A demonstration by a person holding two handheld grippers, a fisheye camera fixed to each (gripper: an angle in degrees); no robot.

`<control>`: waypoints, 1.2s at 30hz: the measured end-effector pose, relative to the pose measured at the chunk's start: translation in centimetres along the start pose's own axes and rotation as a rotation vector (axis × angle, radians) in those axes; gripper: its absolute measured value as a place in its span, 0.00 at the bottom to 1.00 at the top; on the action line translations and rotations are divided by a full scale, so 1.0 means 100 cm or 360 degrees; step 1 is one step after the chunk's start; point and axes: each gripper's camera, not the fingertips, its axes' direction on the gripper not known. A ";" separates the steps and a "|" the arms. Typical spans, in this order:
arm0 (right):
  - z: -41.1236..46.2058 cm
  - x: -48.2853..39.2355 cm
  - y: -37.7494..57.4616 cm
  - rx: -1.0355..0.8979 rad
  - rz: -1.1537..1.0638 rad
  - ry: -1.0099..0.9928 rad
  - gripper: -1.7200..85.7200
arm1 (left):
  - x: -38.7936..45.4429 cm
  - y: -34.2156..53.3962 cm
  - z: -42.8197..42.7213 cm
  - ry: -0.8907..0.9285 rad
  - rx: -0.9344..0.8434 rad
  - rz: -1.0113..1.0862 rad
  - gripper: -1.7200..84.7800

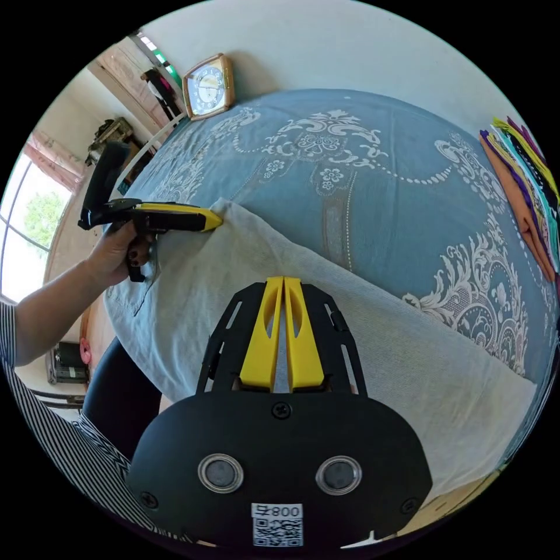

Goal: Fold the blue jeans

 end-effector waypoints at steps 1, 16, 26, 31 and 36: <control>0.000 -0.001 -0.001 -0.0017 -0.0011 0.0011 0.02 | 0.010 -0.001 -0.003 -0.0041 0.0010 0.0048 0.02; -0.050 0.103 0.068 0.0029 0.0513 0.0198 0.02 | 0.052 0.024 0.010 -0.0084 -0.0122 0.0111 0.02; -0.015 -0.041 0.052 -0.0205 -0.0294 -0.0232 0.02 | 0.070 0.093 -0.014 -0.0203 -0.0189 0.0060 0.02; 0.010 -0.080 0.059 -0.0332 -0.0415 -0.0236 0.02 | 0.077 0.131 -0.029 -0.0247 -0.0223 0.0098 0.02; 0.006 -0.098 0.048 -0.0316 -0.0406 -0.0311 0.02 | 0.078 0.173 -0.070 -0.0234 -0.0090 0.0094 0.02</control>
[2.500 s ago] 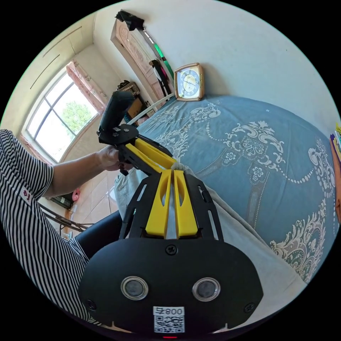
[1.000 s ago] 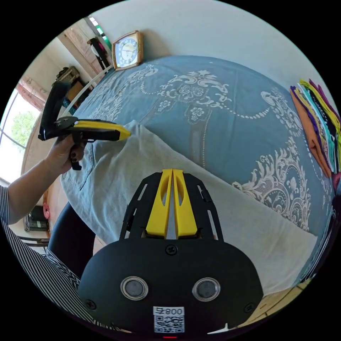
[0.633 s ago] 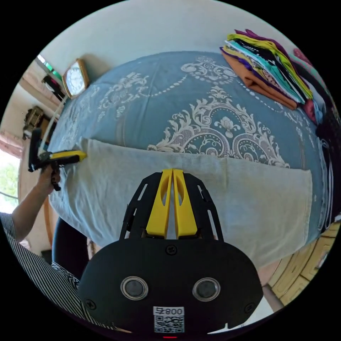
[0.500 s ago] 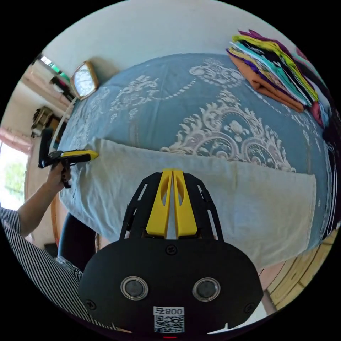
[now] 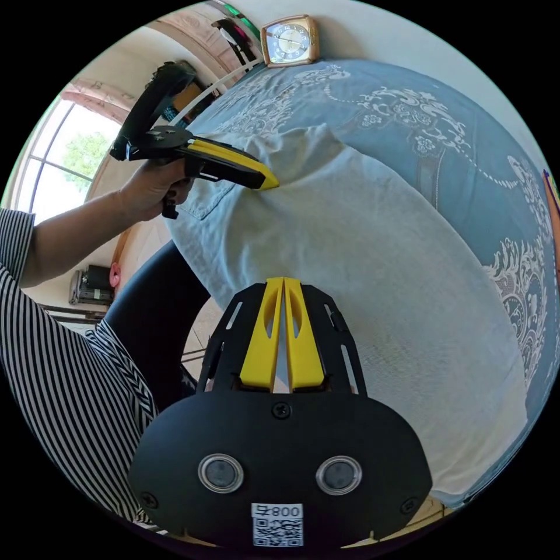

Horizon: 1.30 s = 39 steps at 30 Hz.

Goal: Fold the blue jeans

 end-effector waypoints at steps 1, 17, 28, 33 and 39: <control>0.000 -0.005 -0.002 0.0014 -0.0015 -0.0008 0.02 | -0.001 0.014 -0.006 0.0039 0.0001 -0.0010 0.02; 0.058 -0.109 -0.061 -0.0092 -0.0226 -0.0032 0.02 | -0.078 0.279 -0.102 -0.0139 0.0193 -0.0644 0.02; 0.112 -0.157 -0.138 -0.0254 -0.0280 -0.0013 0.02 | -0.170 0.484 -0.146 0.0021 0.0374 -0.1142 0.02; 0.111 -0.164 -0.169 -0.0185 -0.0251 -0.0038 0.02 | -0.206 0.594 -0.164 0.0133 0.0581 -0.1473 0.04; 0.133 -0.173 -0.202 -0.0253 -0.0240 -0.0056 0.02 | -0.245 0.710 -0.139 0.0730 0.0975 -0.1822 0.11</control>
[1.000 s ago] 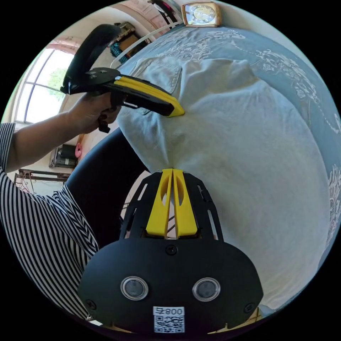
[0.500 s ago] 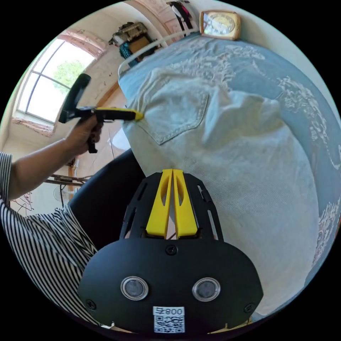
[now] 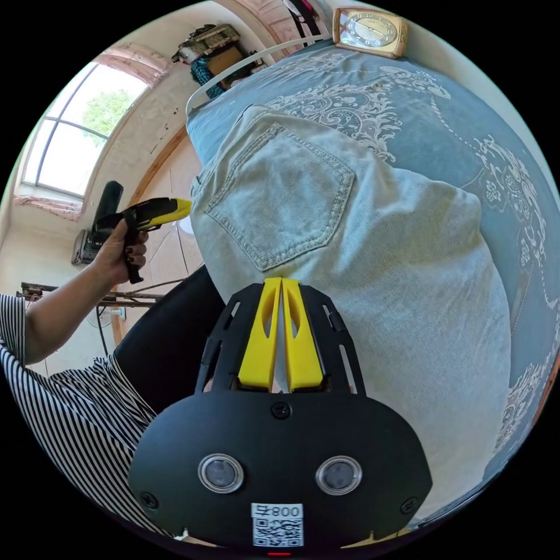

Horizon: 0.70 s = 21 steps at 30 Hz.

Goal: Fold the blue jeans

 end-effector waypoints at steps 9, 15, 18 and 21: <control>0.006 0.002 -0.029 -0.0033 0.0023 -0.0067 0.02 | -0.104 0.023 -0.069 0.0432 0.0300 -0.0374 0.17; 0.007 0.004 -0.043 -0.0046 0.0030 -0.0089 0.02 | -0.139 0.010 -0.075 0.0609 0.0248 -0.0433 0.18; 0.006 0.006 -0.048 -0.0051 0.0048 -0.0102 0.02 | -0.136 0.001 -0.075 0.0736 0.0239 -0.0365 0.12; -0.003 0.006 -0.052 -0.0013 0.0049 -0.0113 0.02 | -0.122 0.001 -0.094 0.0761 0.0292 -0.0253 0.09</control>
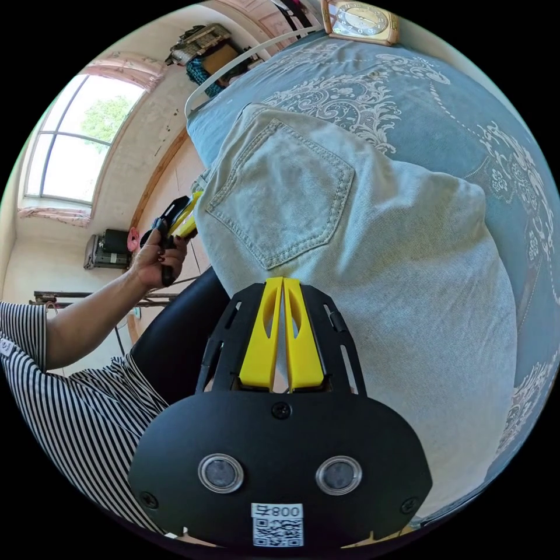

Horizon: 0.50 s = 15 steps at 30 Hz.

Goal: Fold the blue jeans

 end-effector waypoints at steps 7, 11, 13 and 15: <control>-0.026 0.003 -0.023 0.0195 0.0017 -0.0090 0.02 | 0.117 -0.022 0.045 0.0153 -0.0256 0.0602 0.07; -0.052 0.001 -0.034 0.0355 0.0010 -0.0043 0.02 | 0.158 -0.025 0.075 0.0132 -0.0388 0.0892 0.07; -0.058 0.004 -0.033 0.0403 0.0022 -0.0017 0.02 | 0.142 -0.025 0.076 0.0131 -0.0359 0.0800 0.07; -0.049 0.011 -0.033 0.0362 0.0058 -0.0023 0.02 | 0.111 -0.026 0.072 0.0031 -0.0315 0.0642 0.07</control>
